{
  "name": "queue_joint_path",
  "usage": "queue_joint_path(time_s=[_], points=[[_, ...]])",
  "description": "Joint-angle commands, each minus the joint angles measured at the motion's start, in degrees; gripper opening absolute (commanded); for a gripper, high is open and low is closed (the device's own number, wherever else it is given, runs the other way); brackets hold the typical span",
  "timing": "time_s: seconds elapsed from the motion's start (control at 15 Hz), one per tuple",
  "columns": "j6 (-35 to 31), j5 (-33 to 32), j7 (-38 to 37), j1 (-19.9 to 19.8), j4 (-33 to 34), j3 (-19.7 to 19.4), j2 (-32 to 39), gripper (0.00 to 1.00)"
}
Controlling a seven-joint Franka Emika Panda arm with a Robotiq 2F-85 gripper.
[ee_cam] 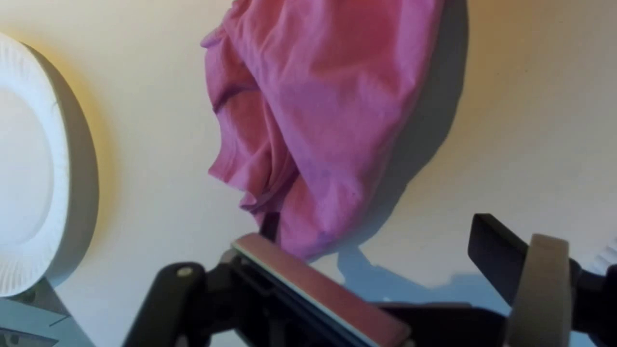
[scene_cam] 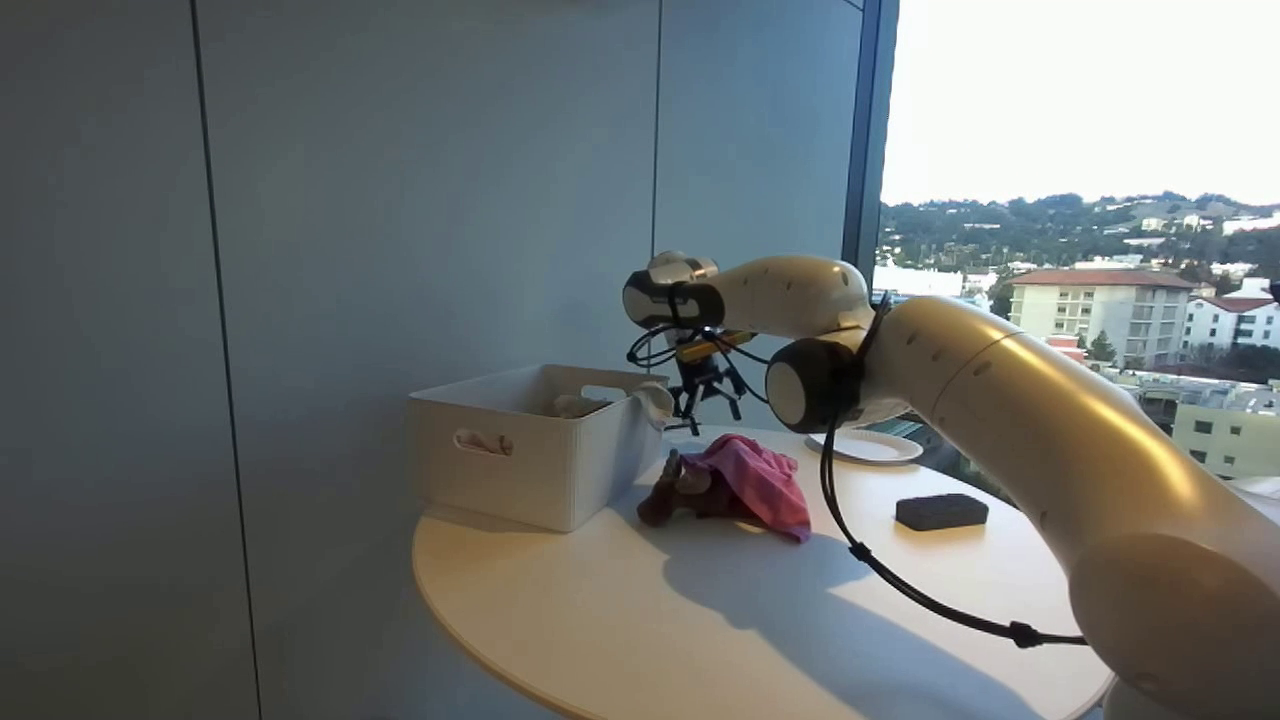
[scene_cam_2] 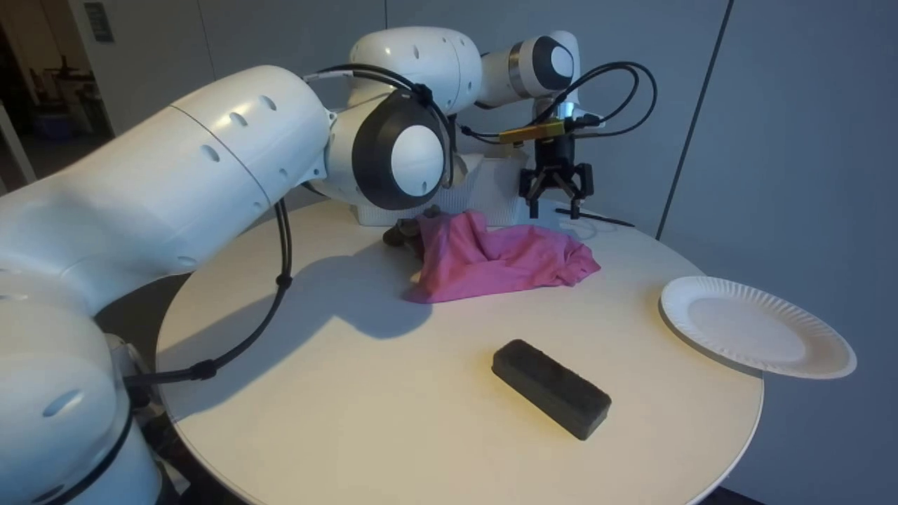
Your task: Put two objects on the table, then separate them
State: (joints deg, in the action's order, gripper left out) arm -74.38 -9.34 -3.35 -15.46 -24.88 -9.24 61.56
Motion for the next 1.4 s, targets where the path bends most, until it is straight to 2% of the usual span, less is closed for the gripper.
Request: queue_joint_path(time_s=[0.0,0.27,0.53,0.6,0.67,0.8,0.93,1.0,1.13,1.33], points=[[3.11,0.16,-2.4,-0.1,0.04,-1.04,-5.59,1.0],[16.13,-1.13,3.91,-0.79,-2.15,-1.6,-11.26,1.0],[28.85,-1.65,13.74,-1.94,-3.77,-0.77,-14.36,1.0],[29.77,-1.56,15.92,-2.07,-6.28,-0.6,-15.56,1.0],[27.76,-0.88,17.96,-1.74,-12.74,-1.23,-18.26,1.0],[28.43,-1.07,22.63,-2.2,-14.9,-0.63,-18.15,1.0],[28.46,-4.86,24.84,-0.53,-22.01,-2.46,-19.07,1.0],[28.53,-2.25,21.63,-2.34,-13.09,-0.67,-15.51,1.0],[28.51,-4.11,22.84,-2.02,-17.39,-0.86,-15.7,1.0],[28.5,-4.34,22.96,-1.89,-19.18,-0.85,-16.03,1.0]])
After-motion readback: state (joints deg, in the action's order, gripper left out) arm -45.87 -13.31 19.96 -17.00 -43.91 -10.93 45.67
